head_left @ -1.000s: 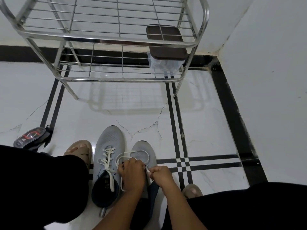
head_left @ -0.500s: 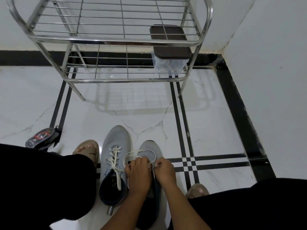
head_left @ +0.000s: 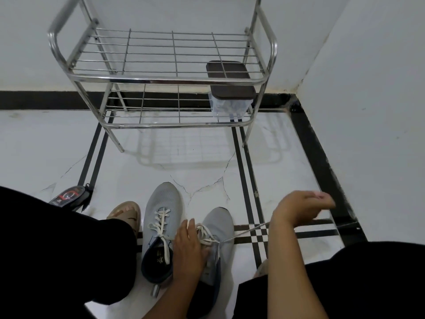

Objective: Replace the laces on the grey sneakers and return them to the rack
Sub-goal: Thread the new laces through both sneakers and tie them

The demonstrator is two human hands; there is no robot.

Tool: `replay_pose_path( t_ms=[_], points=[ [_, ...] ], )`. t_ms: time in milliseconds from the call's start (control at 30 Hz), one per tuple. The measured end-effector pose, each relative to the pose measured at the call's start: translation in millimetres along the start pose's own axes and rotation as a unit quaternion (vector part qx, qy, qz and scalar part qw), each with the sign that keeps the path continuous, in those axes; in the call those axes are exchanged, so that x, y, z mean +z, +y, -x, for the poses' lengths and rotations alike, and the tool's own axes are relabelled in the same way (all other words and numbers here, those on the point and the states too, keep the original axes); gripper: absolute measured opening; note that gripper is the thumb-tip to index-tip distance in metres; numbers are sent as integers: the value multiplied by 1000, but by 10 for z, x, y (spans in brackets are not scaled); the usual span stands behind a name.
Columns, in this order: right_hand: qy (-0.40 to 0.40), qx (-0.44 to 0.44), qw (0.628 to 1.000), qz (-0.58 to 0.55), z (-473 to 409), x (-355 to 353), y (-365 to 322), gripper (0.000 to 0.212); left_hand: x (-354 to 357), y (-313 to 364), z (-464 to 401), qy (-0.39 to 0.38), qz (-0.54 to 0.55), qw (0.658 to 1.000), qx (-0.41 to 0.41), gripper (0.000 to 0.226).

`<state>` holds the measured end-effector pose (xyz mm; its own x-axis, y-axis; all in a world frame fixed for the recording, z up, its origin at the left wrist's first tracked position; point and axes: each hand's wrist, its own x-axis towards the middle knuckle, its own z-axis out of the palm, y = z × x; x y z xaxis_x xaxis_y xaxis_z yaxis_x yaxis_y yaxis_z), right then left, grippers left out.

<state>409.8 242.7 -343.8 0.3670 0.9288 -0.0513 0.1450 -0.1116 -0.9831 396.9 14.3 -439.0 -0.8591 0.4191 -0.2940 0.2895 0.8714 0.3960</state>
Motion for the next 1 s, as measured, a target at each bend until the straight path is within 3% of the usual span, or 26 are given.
replay_pose_path(
  t_ms=[67, 100, 167, 200, 233, 267, 333, 367, 400, 433, 500, 533, 567, 633, 700, 733, 767, 833, 900, 933, 1000],
  points=[
    [-115, -105, 978, 138, 146, -18, -38, 20, -13, 4, 40, -5, -23, 999, 23, 85],
    [-218, -114, 940, 238, 258, -26, 59, 20, -2, -18, 42, -12, -16, 999, 28, 79],
    [-434, -99, 778, 445, 460, -171, 370, 23, -19, -23, 58, -24, 31, 999, 25, 63],
    [-498, -82, 693, 514, 551, -287, 556, 27, -48, -22, 63, -28, 62, 998, 12, 53],
    [-532, -69, 633, 558, 648, -410, 726, 28, -82, -24, 58, -35, 91, 995, -8, 46],
    [-548, -58, 601, 579, 726, -534, 860, 29, -102, -13, 48, -48, 110, 992, -24, 42],
    [-561, -55, 591, 578, 842, -672, 999, 30, -138, -28, 28, -71, 109, 991, -31, 40],
    [-557, -41, 604, 568, 854, -686, 974, 30, -154, -30, 18, -77, 97, 992, -28, 39],
    [-533, -12, 641, 553, 835, -663, 935, 30, -161, -34, 7, -82, 82, 993, -22, 38],
    [-477, 35, 709, 518, 772, -625, 887, 31, -163, -31, -2, -88, 66, 994, -13, 37],
    [-281, 135, 865, 394, 585, -546, 746, 27, -155, -27, -4, -102, 40, 994, -6, 33],
    [-183, 173, 915, 314, 496, -520, 653, 23, -154, -21, 2, -105, 47, 993, -14, 33],
    [-112, 203, 943, 238, 427, -498, 587, 21, -151, -16, 11, -103, 71, 992, -27, 35],
    [-61, 225, 957, 171, 390, -466, 535, 24, -139, -2, 23, -87, 116, 988, -47, 40],
    [-117, 169, 949, 241, 453, -480, 580, 29, -119, -6, 16, -79, 116, 990, -23, 38],
    [-183, 111, 925, 314, 498, -501, 634, 34, -106, -11, 7, -86, 107, 991, -4, 34],
    [-267, 60, 881, 387, 557, -521, 692, 38, -106, -23, -5, -100, 90, 991, 12, 30],
    [-425, 8, 752, 503, 674, -571, 810, 37, -120, -46, -25, -124, 38, 991, 27, 27],
    [-509, -8, 655, 559, 757, -635, 906, 29, -147, -61, -27, -110, -7, 994, -8, 21],
    [-530, -9, 632, 565, 779, -671, 938, 27, -175, -56, -27, -85, -21, 995, -39, 20],
    [-536, -1, 629, 563, 785, -708, 974, 30, -251, -39, -44, -12, -30, 997, -77, 20]
  ],
)
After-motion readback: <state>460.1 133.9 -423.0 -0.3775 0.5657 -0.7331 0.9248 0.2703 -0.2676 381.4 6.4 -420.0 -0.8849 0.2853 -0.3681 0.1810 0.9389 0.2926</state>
